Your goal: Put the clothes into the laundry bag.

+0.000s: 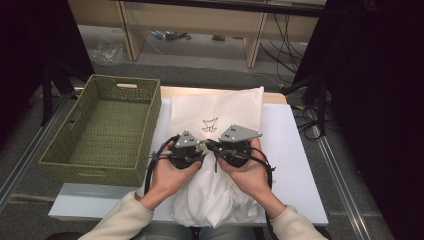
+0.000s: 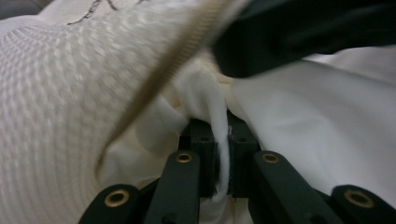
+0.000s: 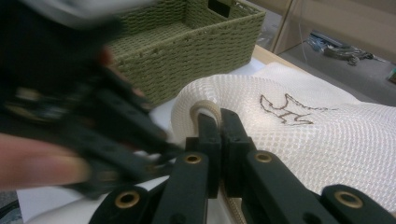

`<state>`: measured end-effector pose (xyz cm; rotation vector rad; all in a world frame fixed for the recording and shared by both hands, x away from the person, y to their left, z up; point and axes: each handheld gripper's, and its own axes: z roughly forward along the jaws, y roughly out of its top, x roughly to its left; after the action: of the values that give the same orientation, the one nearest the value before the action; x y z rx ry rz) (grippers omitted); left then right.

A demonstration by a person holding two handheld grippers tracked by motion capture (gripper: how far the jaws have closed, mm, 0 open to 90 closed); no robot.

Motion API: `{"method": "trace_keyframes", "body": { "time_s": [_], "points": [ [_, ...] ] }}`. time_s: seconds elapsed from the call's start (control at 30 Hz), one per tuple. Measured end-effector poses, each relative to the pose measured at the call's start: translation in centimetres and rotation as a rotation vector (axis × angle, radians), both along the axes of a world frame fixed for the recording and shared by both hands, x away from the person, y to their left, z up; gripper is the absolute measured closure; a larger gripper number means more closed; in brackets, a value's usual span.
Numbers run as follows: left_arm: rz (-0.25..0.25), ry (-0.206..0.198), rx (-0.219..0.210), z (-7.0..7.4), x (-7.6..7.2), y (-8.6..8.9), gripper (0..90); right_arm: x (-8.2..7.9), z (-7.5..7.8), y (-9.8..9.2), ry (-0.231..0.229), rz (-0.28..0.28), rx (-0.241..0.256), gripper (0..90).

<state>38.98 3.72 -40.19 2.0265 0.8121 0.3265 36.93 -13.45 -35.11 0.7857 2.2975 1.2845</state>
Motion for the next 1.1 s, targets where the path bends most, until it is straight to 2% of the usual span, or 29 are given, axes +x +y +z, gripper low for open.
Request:
{"method": "trace_keyframes", "body": {
  "time_s": [0.07,0.1,0.17,0.2,0.27,0.33,0.37,0.4,0.47,0.53,0.6,0.67,0.7,0.8,0.83,0.87,0.9,0.97,1.07,1.1],
  "points": [
    [0.017,0.016,0.050,-1.2,1.1,-0.5,83.3,0.1,0.0,-0.2,-0.010,-0.012,-0.001,89.6],
    [0.039,0.027,0.045,-1.9,1.4,-0.9,82.8,0.2,0.0,-0.3,0.003,-0.010,0.001,89.6],
    [0.020,0.035,0.043,-2.4,1.3,-0.6,79.8,0.3,-0.1,-0.6,0.015,-0.018,0.006,89.6],
    [0.025,0.035,0.025,-2.4,1.1,-0.6,79.8,0.5,-0.2,-0.8,0.024,-0.024,0.013,89.6],
    [0.021,0.035,0.003,-2.1,0.6,-0.2,72.5,0.7,-0.2,-1.1,0.025,-0.027,0.018,89.6],
    [0.017,0.023,-0.014,-1.6,0.0,0.6,57.6,0.8,-0.2,-1.2,0.030,-0.034,0.025,89.6],
    [0.026,0.018,-0.019,-1.3,-0.2,0.8,51.8,0.8,-0.1,-1.2,0.009,-0.045,0.016,89.6],
    [0.029,0.019,-0.032,-1.0,-0.6,1.3,47.6,0.6,-0.1,-1.1,0.031,-0.047,0.024,89.6],
    [0.039,0.017,-0.035,-0.3,-1.2,2.1,39.9,0.8,-0.1,-1.1,0.021,-0.035,0.022,89.6],
    [0.039,-0.003,-0.046,0.5,-2.0,2.9,36.3,0.8,-0.1,-1.1,0.003,-0.040,0.014,89.6],
    [0.035,-0.013,-0.104,1.3,-2.8,3.5,35.0,0.8,-0.1,-1.1,0.009,-0.036,0.013,89.6],
    [0.024,-0.011,-0.121,1.7,-3.7,3.9,34.1,0.9,-0.1,-1.1,0.003,-0.034,0.007,89.6],
    [0.019,-0.020,-0.113,1.6,-4.0,3.8,33.6,1.0,-0.1,-1.2,-0.006,-0.041,0.007,89.6],
    [-0.004,0.013,-0.066,0.5,-4.4,2.9,30.6,1.0,-0.1,-1.2,-0.001,-0.040,0.008,89.6],
    [-0.016,0.014,-0.030,0.1,-4.3,2.7,30.4,1.0,-0.1,-1.2,-0.001,-0.040,0.007,89.6],
    [-0.007,0.025,-0.028,-0.4,-4.2,2.3,30.4,1.0,-0.1,-1.2,-0.001,-0.040,0.007,89.6],
    [-0.024,0.036,0.002,-0.8,-4.0,2.2,30.3,1.0,-0.1,-1.3,-0.008,-0.044,0.000,89.6],
    [-0.033,0.069,0.017,-1.6,-3.9,1.6,31.0,0.9,-0.1,-1.3,0.005,-0.044,0.004,89.6],
    [-0.048,0.092,0.021,-2.3,-3.9,0.9,31.2,1.0,-0.1,-1.3,-0.009,-0.036,0.000,89.6],
    [-0.056,0.102,0.027,-2.4,-3.8,0.8,31.0,1.0,-0.1,-1.2,0.000,-0.040,0.001,89.6]
  ]
}}
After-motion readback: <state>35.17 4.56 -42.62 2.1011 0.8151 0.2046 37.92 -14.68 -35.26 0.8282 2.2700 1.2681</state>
